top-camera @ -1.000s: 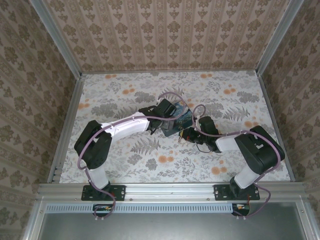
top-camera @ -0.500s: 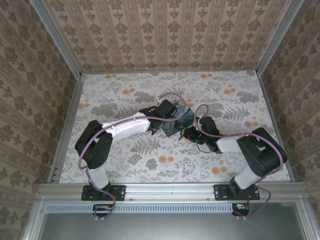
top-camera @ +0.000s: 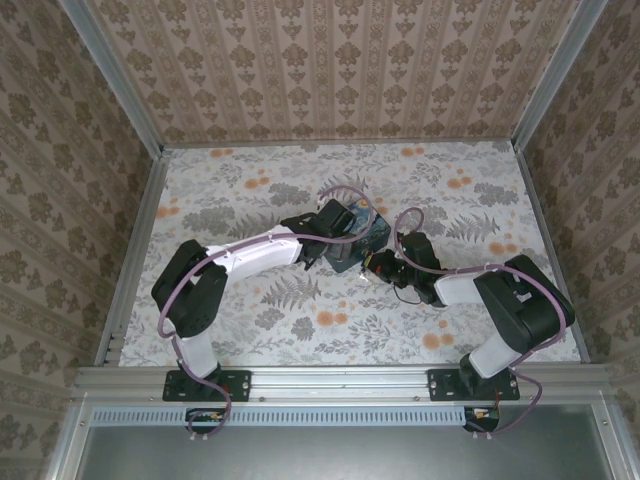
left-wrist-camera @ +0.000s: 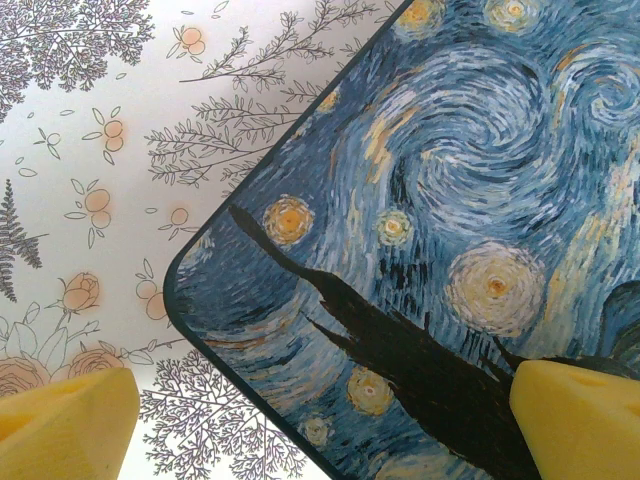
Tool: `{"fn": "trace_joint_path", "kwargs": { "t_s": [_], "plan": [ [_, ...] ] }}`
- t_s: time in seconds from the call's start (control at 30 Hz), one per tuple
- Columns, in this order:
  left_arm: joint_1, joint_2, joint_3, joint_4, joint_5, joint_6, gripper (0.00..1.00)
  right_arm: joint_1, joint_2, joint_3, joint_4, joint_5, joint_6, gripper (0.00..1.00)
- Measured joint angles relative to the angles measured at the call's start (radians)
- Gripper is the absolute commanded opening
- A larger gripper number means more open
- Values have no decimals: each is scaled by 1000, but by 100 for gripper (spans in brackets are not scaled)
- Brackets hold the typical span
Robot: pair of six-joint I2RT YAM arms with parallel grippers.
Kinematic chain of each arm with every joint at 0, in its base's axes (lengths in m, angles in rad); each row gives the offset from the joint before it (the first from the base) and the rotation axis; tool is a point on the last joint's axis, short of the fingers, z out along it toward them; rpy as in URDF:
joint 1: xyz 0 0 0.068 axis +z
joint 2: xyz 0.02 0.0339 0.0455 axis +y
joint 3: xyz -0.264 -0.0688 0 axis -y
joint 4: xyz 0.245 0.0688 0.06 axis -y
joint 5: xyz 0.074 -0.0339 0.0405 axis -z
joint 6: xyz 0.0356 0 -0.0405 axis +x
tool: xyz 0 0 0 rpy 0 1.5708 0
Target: Unlock the padlock with the key
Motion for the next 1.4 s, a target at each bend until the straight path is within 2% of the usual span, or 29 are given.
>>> {"fn": "trace_joint_path", "kwargs": {
  "t_s": [0.53, 1.03, 1.4],
  "plan": [
    [0, 3, -12, 44, 13, 0, 100, -41, 0, 23, -25, -1, 3, 0],
    [0, 12, -18, 83, 41, 0, 100, -107, 2, 113, -179, -26, -104, 0],
    [0, 17, -18, 90, 52, 0, 100, -141, 50, 115, -132, -100, -98, 0]
  ]
}}
